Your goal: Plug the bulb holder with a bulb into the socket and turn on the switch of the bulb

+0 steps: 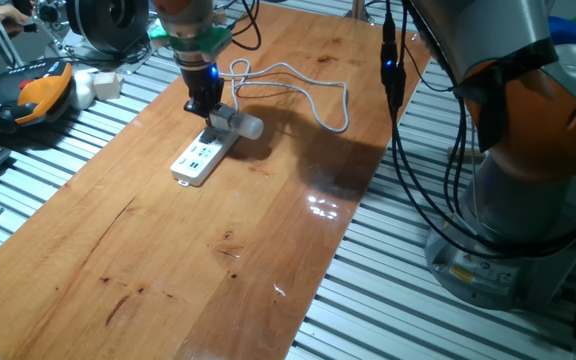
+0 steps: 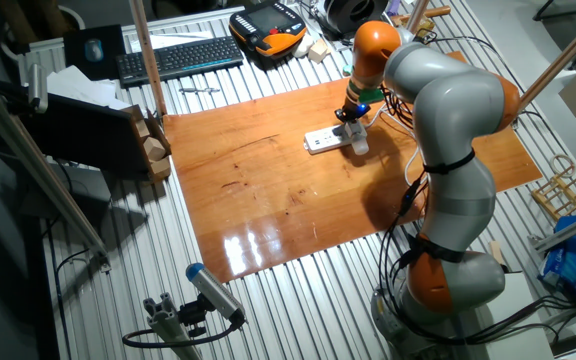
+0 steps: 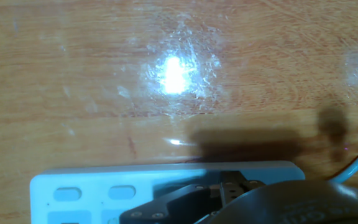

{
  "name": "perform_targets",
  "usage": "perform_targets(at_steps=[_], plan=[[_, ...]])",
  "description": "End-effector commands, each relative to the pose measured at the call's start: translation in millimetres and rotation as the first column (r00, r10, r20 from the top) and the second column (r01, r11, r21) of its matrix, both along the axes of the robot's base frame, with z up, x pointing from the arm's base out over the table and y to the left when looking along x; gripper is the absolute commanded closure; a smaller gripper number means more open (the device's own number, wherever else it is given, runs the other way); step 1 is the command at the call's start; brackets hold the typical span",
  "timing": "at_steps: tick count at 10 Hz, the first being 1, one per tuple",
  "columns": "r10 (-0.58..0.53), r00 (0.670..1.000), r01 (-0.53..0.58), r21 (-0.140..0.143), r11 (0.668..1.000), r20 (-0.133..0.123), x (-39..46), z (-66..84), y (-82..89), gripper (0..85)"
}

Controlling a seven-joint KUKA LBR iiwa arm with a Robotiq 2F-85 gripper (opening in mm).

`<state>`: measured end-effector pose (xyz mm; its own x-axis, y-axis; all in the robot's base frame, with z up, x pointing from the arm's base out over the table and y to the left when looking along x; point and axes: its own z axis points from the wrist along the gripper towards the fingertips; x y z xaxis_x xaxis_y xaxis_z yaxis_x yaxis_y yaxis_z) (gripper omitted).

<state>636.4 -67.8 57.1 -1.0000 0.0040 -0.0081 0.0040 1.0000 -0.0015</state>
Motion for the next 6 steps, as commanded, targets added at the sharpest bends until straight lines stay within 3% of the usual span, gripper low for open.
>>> perform_targets(at_steps=[1,6], plan=[[0.0,1.0,0.0,0.0,1.0,0.001,-0.1,-0.5,0.1,85.0],[0.0,1.0,0.0,0.012,1.0,0.003,-0.8,-3.5,0.2,85.0]])
